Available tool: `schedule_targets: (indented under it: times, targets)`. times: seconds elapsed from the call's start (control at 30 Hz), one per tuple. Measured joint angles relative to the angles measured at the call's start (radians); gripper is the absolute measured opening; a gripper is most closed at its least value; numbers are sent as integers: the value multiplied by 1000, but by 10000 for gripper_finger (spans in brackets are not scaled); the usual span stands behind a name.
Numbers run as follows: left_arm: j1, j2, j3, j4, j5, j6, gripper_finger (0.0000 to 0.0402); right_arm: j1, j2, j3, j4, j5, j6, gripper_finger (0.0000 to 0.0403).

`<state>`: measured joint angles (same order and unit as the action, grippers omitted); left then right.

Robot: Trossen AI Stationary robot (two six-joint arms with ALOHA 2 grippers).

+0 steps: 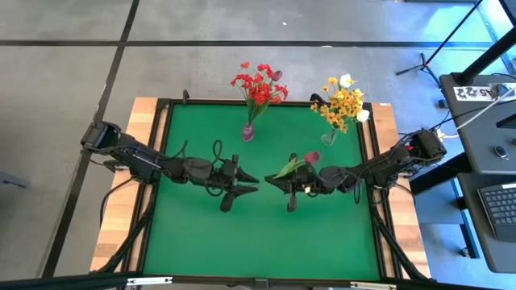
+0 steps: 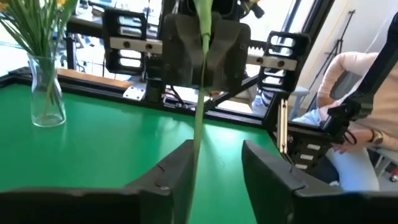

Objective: Sort flowers into vase by color
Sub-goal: Put the red flower into the pink transparent vase

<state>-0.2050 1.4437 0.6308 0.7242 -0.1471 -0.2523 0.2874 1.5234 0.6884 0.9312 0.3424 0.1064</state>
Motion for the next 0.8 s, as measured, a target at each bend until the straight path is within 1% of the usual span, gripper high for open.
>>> schedule_targets:
  times: [0.13, 0.27, 0.37, 0.53, 0.67, 0.8]
  targets:
    - [0, -3, 61, -113, 0, 13, 148, 0, 0, 0, -26, 14, 2, 7]
    - [12, 6, 185, -328, 0, 18, 156, 0, 0, 0, -20, 33, 3, 4]
    - [20, 22, 268, -451, 1, 20, 157, 0, 0, 0, -17, 34, 3, 5]
    - [23, 52, 348, -528, 1, 29, 157, 0, 0, 0, -22, 38, 21, 3]
    - [23, 55, 363, -560, -1, 27, 157, 0, 0, 0, -26, 35, 26, 4]
    - [23, 56, 363, -576, -41, 27, 156, -1, 0, 0, -48, 40, 43, 3]
